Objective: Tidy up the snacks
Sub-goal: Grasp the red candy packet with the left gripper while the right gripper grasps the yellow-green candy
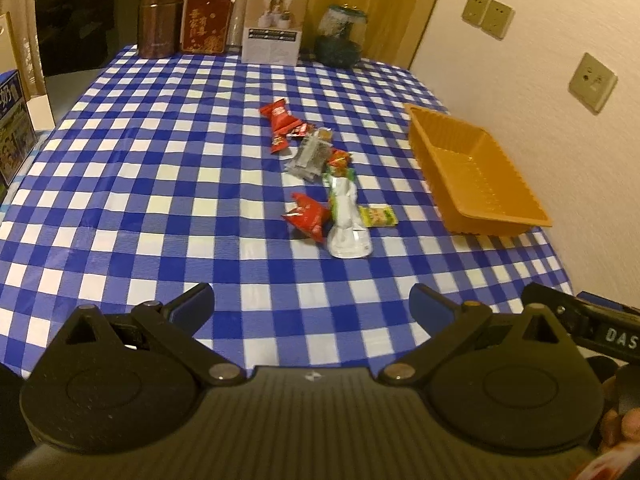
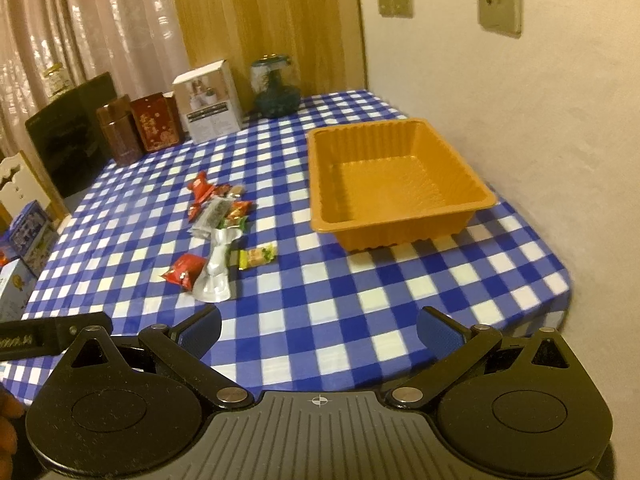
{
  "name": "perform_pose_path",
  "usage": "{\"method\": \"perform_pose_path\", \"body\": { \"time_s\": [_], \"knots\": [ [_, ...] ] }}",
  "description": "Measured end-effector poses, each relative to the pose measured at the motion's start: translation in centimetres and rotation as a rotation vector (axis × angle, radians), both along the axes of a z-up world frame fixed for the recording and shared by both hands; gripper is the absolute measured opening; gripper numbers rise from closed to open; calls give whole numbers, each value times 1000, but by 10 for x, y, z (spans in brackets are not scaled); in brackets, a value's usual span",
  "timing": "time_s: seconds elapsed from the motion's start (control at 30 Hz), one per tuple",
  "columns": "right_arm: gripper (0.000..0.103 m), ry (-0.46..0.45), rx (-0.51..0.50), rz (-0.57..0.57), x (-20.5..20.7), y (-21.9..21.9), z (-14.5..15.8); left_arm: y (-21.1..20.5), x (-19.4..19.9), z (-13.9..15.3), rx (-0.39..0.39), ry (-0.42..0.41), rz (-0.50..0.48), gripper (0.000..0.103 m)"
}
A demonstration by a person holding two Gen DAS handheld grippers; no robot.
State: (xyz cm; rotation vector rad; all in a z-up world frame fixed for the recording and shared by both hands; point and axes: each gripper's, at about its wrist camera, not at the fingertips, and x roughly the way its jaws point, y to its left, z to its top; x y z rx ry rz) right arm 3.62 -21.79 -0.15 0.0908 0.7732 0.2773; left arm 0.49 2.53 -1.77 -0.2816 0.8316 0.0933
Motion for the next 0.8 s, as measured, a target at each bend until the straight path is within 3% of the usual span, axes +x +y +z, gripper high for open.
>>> {"method": "perform_pose_path", "body": {
  "time_s": [0.27, 0.57, 0.67, 0.8],
  "knots": [
    [102, 15, 24, 14, 28, 14, -30, 19, 29, -33, 44, 4, -5, 103],
    [102, 45, 22, 33, 67, 36, -63, 25, 75, -59, 103, 2, -83, 103],
    [93, 59, 24, 43, 77, 42, -70, 29, 88, -65, 117, 8, -101, 96],
    [92, 62, 15, 63, 88, 51, -77, 33, 102, -69, 122, 11, -128, 92]
  ]
}}
